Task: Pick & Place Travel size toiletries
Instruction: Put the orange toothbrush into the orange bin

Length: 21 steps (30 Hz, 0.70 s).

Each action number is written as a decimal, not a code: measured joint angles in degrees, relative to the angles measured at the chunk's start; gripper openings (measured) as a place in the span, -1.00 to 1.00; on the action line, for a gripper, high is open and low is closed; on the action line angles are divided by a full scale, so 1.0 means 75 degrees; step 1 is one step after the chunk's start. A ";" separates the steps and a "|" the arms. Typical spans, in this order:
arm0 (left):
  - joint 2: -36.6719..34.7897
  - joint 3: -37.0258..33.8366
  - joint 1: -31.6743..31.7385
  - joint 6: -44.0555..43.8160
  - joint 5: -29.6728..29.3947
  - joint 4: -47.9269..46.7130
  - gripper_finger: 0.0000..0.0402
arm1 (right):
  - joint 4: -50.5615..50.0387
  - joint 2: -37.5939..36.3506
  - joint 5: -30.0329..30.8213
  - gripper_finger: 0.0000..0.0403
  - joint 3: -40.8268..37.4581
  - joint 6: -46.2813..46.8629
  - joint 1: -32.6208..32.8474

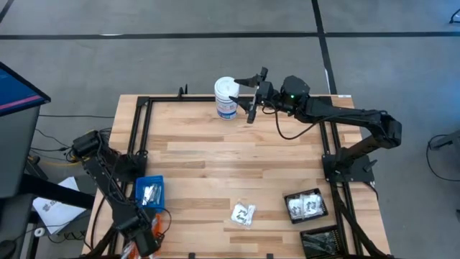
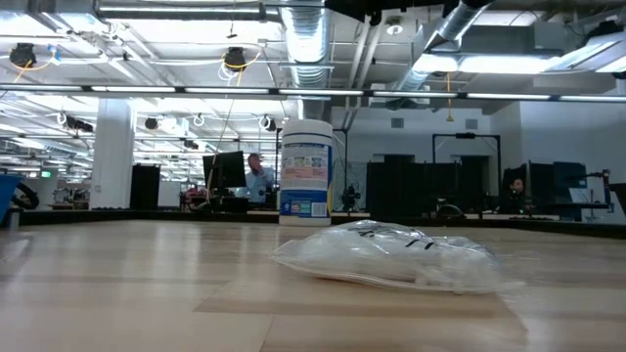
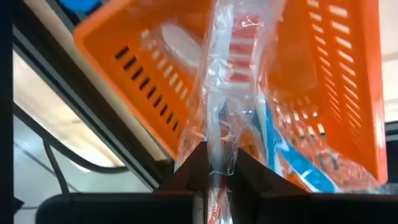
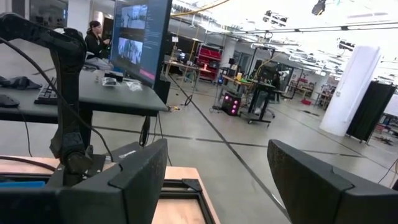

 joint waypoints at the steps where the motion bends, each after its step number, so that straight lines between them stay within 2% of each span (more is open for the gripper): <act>1: 0.0000 -0.0033 -0.0006 0.0044 -0.0032 -0.0001 -0.89 | -0.0005 0.0000 0.0000 0.34 0.0000 -0.0003 -0.0003; 10: 0.0002 -0.0083 -0.0006 0.0070 -0.1304 -0.0212 -0.81 | -0.0039 -0.0003 0.0002 0.34 0.0000 -0.0003 -0.0003; 16: 0.0003 -0.0082 -0.0006 -0.0009 -0.1039 -0.0191 -0.76 | -0.0055 -0.0003 0.0002 0.34 0.0000 -0.0003 -0.0003; 21: -0.0034 -0.0079 -0.0003 -0.0147 -0.0871 -0.0128 -0.47 | -0.0055 -0.0003 0.0002 0.34 0.0000 -0.0003 -0.0003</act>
